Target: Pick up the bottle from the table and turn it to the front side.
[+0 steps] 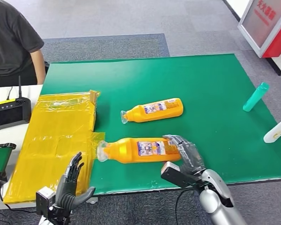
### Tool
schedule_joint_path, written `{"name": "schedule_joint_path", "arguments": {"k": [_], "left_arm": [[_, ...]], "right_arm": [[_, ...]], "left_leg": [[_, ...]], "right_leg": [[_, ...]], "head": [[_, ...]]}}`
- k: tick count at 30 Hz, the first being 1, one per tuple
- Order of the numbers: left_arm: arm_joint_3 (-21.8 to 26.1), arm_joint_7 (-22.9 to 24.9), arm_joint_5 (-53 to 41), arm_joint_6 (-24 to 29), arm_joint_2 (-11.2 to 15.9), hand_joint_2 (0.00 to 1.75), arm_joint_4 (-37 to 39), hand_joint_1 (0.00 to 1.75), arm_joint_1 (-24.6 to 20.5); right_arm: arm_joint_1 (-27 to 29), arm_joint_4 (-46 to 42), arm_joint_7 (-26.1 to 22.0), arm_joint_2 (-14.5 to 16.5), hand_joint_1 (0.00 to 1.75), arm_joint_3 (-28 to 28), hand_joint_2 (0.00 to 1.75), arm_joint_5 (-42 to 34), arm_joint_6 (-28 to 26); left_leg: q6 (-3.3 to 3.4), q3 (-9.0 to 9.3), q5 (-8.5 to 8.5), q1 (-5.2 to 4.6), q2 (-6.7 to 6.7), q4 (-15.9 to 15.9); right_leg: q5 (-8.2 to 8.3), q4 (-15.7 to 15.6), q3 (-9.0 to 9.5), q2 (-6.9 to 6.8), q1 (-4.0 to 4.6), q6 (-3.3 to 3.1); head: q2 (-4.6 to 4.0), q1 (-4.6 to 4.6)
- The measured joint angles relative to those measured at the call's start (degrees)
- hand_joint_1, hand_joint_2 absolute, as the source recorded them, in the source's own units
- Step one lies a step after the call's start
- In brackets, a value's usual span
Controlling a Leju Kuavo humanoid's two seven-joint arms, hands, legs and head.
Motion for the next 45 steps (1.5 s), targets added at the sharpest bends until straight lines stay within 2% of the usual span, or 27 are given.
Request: {"name": "schedule_joint_path", "arguments": {"k": [4,15,23,38,39,42,43,45], "left_arm": [[-0.08,0.02,1.19,-1.31,-0.7,1.75,-0.48,0.0,-0.57],[-3.33,0.0,6.74,-10.17,-2.53,1.75,-4.89,0.0,-3.86],[-6.06,0.0,8.24,-13.85,-2.54,1.75,-6.9,0.0,-4.98],[-7.32,0.0,8.26,-14.03,-2.51,1.75,-7.04,0.02,-5.34],[-7.32,0.0,8.27,-14.03,-2.51,1.75,-7.04,0.11,-5.34],[-7.32,0.0,8.29,-14.07,-2.49,1.75,-7.03,1.38,-5.34],[-7.34,0.0,8.25,-14.01,-2.46,1.75,-7.03,1.73,-5.34],[-7.45,0.0,7.91,-13.57,-2.38,1.75,-7.03,1.75,-5.33]], "right_arm": [[1.18,-0.31,-1.87,2.77,1.75,0.15,1.75,-1.65,-0.82],[1.38,1.95,-5.0,8.68,1.75,2.43,1.75,-5.08,-1.83],[1.25,6.41,-6.44,11.03,1.75,4.69,1.75,-5.01,-1.92],[0.85,10.01,-6.64,12.41,1.75,6.48,1.75,-4.4,-2.17],[0.82,10.1,-6.67,12.44,1.75,6.5,1.75,-4.4,-2.2],[0.8,10.21,-6.8,12.49,1.75,6.54,1.75,-4.42,-2.38],[0.81,10.19,-6.84,12.49,1.75,6.54,1.75,-4.44,-2.47],[0.86,9.95,-6.87,12.48,1.75,6.52,1.75,-4.5,-2.69]], "left_leg": [[0.0,0.0,0.01,0.0,0.0,0.0],[0.01,0.0,0.02,0.0,0.0,0.0],[0.0,-0.01,0.02,0.0,0.0,0.0],[0.0,-0.01,0.02,-0.01,0.0,0.0],[0.0,-0.01,0.02,-0.01,0.0,0.0],[0.0,-0.01,0.02,-0.01,0.0,0.0],[0.0,-0.01,0.02,-0.01,0.0,0.0],[0.0,-0.01,0.02,-0.01,0.0,0.0]], "right_leg": [[0.01,0.0,0.0,0.0,0.0,0.0],[0.02,0.0,0.0,0.0,0.0,-0.02],[0.01,0.0,-0.01,0.0,0.0,-0.01],[0.02,0.0,0.0,0.0,-0.01,-0.01],[0.02,0.0,-0.01,0.0,-0.01,-0.01],[0.02,0.0,-0.01,0.0,-0.01,-0.01],[0.02,0.0,-0.01,0.0,-0.01,-0.01],[0.02,0.0,-0.01,0.0,-0.01,-0.01]], "head": [[0.0,0.0],[0.0,-0.01],[0.0,-0.01],[0.0,-0.01],[0.0,-0.01],[0.0,0.0],[0.0,0.0],[0.0,0.0]]}}
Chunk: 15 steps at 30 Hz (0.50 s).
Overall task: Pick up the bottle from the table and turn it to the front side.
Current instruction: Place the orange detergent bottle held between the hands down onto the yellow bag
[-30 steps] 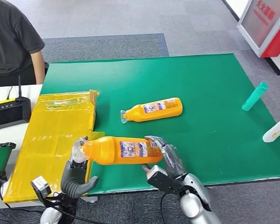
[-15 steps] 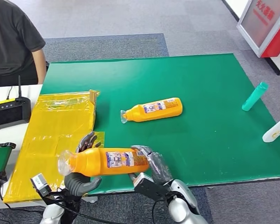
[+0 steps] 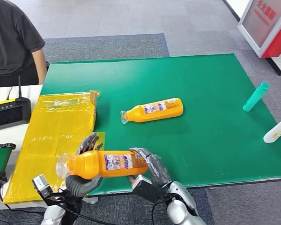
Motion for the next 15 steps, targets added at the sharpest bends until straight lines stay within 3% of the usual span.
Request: {"name": "schedule_joint_path", "arguments": {"k": [11,12,15], "left_arm": [[-1.54,0.0,-1.81,4.69,0.35,1.75,0.21,1.75,-0.78],[-1.62,0.0,-1.92,4.93,0.35,1.75,0.22,1.75,-0.87],[-1.86,0.0,-2.38,5.95,0.33,1.75,0.22,1.75,-1.05]], "right_arm": [[1.73,-2.99,0.12,-0.48,1.75,-0.37,1.75,-0.94,-0.75],[1.94,-3.21,0.1,-0.48,1.64,-0.4,1.75,-1.06,-0.9],[2.4,-3.79,0.07,-0.54,0.33,-0.51,1.75,-1.38,-1.31]], "left_leg": [[0.0,-0.01,0.0,0.0,0.0,0.0],[0.0,-0.01,0.0,0.0,0.0,0.0],[0.0,-0.01,0.0,0.0,0.0,0.0]], "right_leg": [[0.0,0.0,0.01,0.0,0.0,0.0],[0.0,0.0,0.01,0.0,0.0,0.0],[0.0,0.0,0.01,0.0,0.0,0.0]], "head": [[0.0,-0.01],[0.0,-0.02],[0.0,-0.02]]}}
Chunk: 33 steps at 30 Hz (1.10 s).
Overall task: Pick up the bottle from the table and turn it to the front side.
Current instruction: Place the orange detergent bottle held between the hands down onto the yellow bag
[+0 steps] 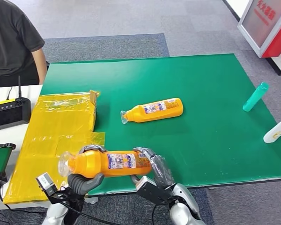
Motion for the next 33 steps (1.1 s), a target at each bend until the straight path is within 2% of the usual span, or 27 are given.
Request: {"name": "schedule_joint_path", "arguments": {"k": [1,9,20,22,26,33], "left_arm": [[-0.08,0.01,-0.48,0.79,-0.01,1.75,0.0,1.75,-0.02],[-0.35,0.85,-12.46,17.08,0.38,1.75,-1.38,1.75,0.93],[-0.02,4.19,-25.74,33.35,1.45,1.75,-8.5,1.75,1.64],[-0.04,6.6,-30.91,37.73,1.72,1.75,-9.71,1.75,1.62],[-0.74,15.38,-45.17,46.48,2.54,1.75,-11.25,1.75,1.27],[-2.05,29.08,-63.97,51.02,3.83,1.75,-11.12,1.75,-0.16]], "right_arm": [[0.08,-0.22,-0.08,-0.04,0.0,-0.02,1.75,-0.14,-0.19],[0.41,-3.87,-0.78,-0.15,0.0,-0.11,1.75,-1.32,-1.83],[2.35,-6.99,-0.61,-0.22,0.0,-1.19,1.75,-1.19,-2.19],[2.64,-7.44,-0.33,-0.24,0.0,-1.49,1.75,-0.93,-2.2],[3.17,-8.17,0.51,-0.24,0.0,-2.03,1.75,-0.32,-2.12],[3.66,-8.93,1.53,-0.22,0.0,-2.72,1.75,0.57,-1.55]], "left_leg": [[0.0,0.0,0.0,0.0,0.0,0.0],[0.0,0.0,0.0,0.0,0.03,0.0],[0.0,0.0,0.0,0.0,0.03,0.0],[0.0,0.0,0.0,0.0,0.03,0.0],[0.0,0.01,0.0,0.0,0.03,0.0],[0.0,0.0,0.0,0.0,0.03,0.0]], "right_leg": [[0.0,0.0,0.0,0.0,0.0,0.0],[0.0,0.0,-0.04,0.01,0.0,0.0],[0.0,0.0,-0.04,0.01,0.0,0.0],[0.0,0.0,-0.04,0.01,0.0,0.0],[0.0,0.0,-0.04,0.01,0.0,0.0],[0.0,0.0,-0.05,0.01,-0.01,0.0]], "head": [[0.0,0.01],[0.0,0.0],[0.0,0.02],[0.0,0.02],[0.0,0.01],[0.0,0.01]]}}
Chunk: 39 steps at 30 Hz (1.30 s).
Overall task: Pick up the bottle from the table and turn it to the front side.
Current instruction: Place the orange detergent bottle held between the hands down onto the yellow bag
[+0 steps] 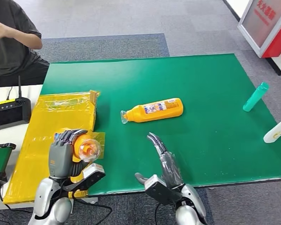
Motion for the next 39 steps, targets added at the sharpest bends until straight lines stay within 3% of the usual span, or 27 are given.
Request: {"name": "schedule_joint_path", "arguments": {"k": [9,17,26,35,36,38,39], "left_arm": [[-0.52,8.71,-9.51,-1.02,1.77,1.75,1.56,1.75,-1.99],[-0.57,12.55,-12.96,-3.86,2.86,1.75,3.85,1.75,-4.0],[-0.48,19.53,-16.59,-11.83,4.0,1.75,13.73,1.75,-9.79],[-0.85,21.31,-18.87,-15.85,4.22,1.75,23.35,1.74,-15.48],[-0.93,21.43,-19.15,-16.12,4.22,1.75,24.14,1.45,-15.93],[-1.16,21.46,-19.65,-16.49,4.23,1.75,25.63,0.73,-16.7],[-1.3,21.38,-19.74,-16.5,4.23,1.31,26.29,0.3,-17.01]], "right_arm": [[0.26,-0.56,0.72,0.01,0.0,-0.6,1.75,0.53,0.78],[0.31,-0.69,0.81,0.03,0.0,-0.79,1.75,0.62,1.37],[0.43,-0.67,1.27,0.43,0.0,-1.19,1.75,0.64,2.45],[0.39,-0.43,1.49,1.1,0.0,-1.64,1.75,0.36,2.96],[0.39,-0.38,1.49,1.17,0.0,-1.69,1.75,0.34,3.02],[0.38,-0.23,1.49,1.28,0.0,-1.77,1.75,0.33,3.16],[0.38,-0.15,1.49,1.34,0.0,-1.8,1.75,0.32,3.27]], "left_leg": [[0.0,0.0,0.0,0.0,0.0,0.0],[0.0,0.0,0.0,0.0,0.0,0.0],[-0.01,0.0,0.01,0.0,0.0,0.0],[-0.02,0.1,0.01,0.0,0.0,0.0],[-0.02,0.12,0.02,0.0,0.0,0.0],[-0.03,0.15,0.02,0.0,0.0,0.0],[-0.03,0.16,0.02,0.01,0.0,-0.01]], "right_leg": [[0.0,0.0,-0.02,0.01,0.0,0.0],[0.0,0.0,-0.01,0.0,0.0,0.0],[0.0,0.0,0.01,0.0,0.0,0.0],[0.01,0.01,0.1,0.01,0.01,-0.01],[0.01,0.01,0.11,0.01,0.01,-0.01],[0.01,0.01,0.14,0.02,0.01,-0.01],[0.01,0.01,0.14,0.02,0.01,-0.02]], "head": [[0.0,0.0],[0.0,0.0],[0.0,0.0],[0.0,0.01],[0.0,0.0],[0.0,0.0],[0.0,0.0]]}}
